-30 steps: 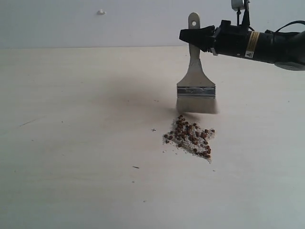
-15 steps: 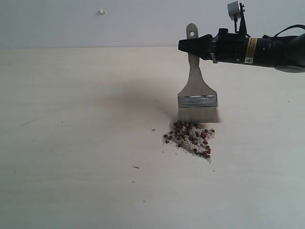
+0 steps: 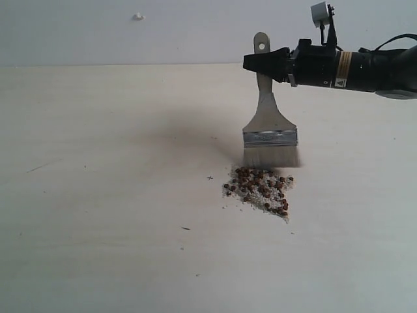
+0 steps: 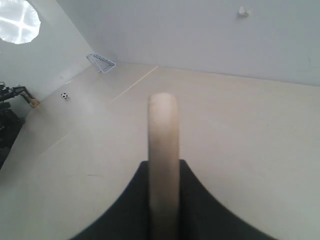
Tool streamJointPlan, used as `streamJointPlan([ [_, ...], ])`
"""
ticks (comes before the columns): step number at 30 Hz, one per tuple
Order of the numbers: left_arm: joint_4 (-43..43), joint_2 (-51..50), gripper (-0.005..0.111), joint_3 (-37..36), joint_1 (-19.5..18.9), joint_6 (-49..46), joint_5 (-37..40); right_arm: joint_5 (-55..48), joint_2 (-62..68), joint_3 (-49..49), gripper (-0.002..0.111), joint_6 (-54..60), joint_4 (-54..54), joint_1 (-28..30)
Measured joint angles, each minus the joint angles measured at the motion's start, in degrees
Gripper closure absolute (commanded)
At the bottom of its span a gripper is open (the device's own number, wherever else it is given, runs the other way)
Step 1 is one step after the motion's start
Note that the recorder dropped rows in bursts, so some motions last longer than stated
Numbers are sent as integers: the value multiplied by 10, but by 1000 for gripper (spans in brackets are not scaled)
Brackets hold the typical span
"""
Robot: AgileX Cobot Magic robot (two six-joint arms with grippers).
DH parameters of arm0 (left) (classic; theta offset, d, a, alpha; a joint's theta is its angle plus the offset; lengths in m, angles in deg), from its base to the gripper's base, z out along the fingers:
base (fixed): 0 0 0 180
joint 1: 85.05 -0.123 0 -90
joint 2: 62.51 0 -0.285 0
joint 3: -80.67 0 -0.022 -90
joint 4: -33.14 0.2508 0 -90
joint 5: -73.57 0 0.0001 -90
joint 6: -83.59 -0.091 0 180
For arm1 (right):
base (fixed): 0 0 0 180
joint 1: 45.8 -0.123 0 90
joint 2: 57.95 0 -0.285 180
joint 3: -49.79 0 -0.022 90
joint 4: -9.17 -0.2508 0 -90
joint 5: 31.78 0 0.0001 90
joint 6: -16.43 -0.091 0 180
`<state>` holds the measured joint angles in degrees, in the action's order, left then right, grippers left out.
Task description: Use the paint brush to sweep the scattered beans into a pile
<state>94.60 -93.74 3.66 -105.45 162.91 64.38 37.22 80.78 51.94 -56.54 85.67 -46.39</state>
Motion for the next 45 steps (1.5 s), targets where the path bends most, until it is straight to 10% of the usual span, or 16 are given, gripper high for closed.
streamJointPlan([
  [45,0,0,107,0,0,0,0,-70,-57,0,108,-17,36,6],
])
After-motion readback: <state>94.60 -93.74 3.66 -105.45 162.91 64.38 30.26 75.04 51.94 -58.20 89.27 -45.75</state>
